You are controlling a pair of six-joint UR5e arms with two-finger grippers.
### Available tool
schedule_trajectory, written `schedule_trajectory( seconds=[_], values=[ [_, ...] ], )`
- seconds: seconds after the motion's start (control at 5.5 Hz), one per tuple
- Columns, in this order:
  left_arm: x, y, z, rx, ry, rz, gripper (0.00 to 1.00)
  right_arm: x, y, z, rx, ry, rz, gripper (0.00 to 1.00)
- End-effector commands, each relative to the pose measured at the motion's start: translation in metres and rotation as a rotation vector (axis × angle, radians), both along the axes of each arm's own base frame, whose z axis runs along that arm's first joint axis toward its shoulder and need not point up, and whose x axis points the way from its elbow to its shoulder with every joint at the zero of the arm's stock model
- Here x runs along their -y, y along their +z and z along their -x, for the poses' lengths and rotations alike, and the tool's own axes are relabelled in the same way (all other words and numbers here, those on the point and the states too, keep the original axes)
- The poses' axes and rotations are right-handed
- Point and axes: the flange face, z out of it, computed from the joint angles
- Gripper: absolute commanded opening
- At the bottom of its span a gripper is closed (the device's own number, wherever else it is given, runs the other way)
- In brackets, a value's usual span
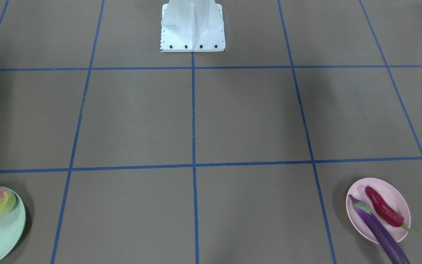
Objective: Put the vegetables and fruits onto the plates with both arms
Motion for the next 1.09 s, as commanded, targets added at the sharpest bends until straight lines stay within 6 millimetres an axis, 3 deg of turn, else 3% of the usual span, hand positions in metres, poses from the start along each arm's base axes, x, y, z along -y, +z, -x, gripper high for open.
schedule_trajectory(
  seconds=[0.0,0.55,0.91],
  values=[
    [0.002,-0.004,-0.001,-0.001,0.002,-0.04,1.0,0.001,-0.002,0.001,0.011,-0.001,-0.036,1.0],
    [-0.002,0.003,-0.002,0.001,0.002,-0.025,1.0,-0.001,-0.003,0.004,0.059,-0.004,-0.028,1.0],
    [-0.005,0.006,-0.002,-0.001,0.001,-0.014,1.0,-0.017,0.012,0.006,0.089,-0.004,0.007,1.0]
  ],
)
